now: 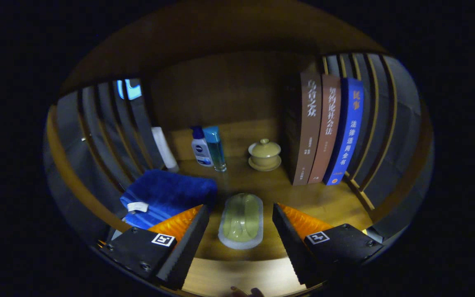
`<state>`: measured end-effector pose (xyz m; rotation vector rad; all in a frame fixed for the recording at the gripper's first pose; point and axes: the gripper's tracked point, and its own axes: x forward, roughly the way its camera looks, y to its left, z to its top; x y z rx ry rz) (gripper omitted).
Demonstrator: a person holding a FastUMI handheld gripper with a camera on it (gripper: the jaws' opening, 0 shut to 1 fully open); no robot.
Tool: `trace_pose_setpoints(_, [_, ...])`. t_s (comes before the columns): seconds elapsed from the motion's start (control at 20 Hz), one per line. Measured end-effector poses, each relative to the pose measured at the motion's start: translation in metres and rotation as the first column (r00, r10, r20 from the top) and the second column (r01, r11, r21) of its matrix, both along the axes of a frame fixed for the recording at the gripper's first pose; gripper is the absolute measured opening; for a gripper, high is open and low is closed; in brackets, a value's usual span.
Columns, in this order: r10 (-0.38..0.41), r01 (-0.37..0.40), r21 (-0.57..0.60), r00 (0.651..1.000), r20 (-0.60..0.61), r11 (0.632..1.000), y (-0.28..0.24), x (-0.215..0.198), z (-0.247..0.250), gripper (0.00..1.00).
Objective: Pull open the drawer, take out the items inside it, and place them on the countertop above the cabinet.
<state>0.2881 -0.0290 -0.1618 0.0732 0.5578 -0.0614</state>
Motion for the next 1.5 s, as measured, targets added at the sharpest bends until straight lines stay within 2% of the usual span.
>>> trace_pose_setpoints(0.1, [0.012, -0.01, -0.019, 0.994, 0.106, 1.0, 0.005, -0.028, 0.029, 0.99])
trace_pose_setpoints(0.25, [0.004, 0.001, -0.019, 0.964, 0.266, 1.0, 0.011, -0.078, 0.069, 0.99])
trace_pose_setpoints(0.4, [-0.01, 0.017, -0.014, 0.932, 0.362, 1.0, 0.012, -0.132, 0.086, 0.99])
trace_pose_setpoints(0.55, [-0.034, 0.047, -0.019, 0.906, 0.422, 0.999, 0.006, -0.181, 0.081, 0.99])
trace_pose_setpoints(0.7, [-0.063, 0.073, -0.006, 0.897, 0.438, 0.997, 0.003, -0.222, 0.058, 0.99])
trace_pose_setpoints(1.05, [0.011, 0.027, -0.089, 0.915, 0.404, 0.996, 0.025, -0.288, -0.029, 0.99])
trace_pose_setpoints(1.25, [-0.011, 0.032, -0.063, 0.948, 0.319, 0.998, 0.025, -0.297, -0.087, 0.99])
trace_pose_setpoints(1.5, [-0.026, 0.046, -0.068, 0.962, 0.272, 0.997, 0.015, -0.283, -0.121, 0.99])
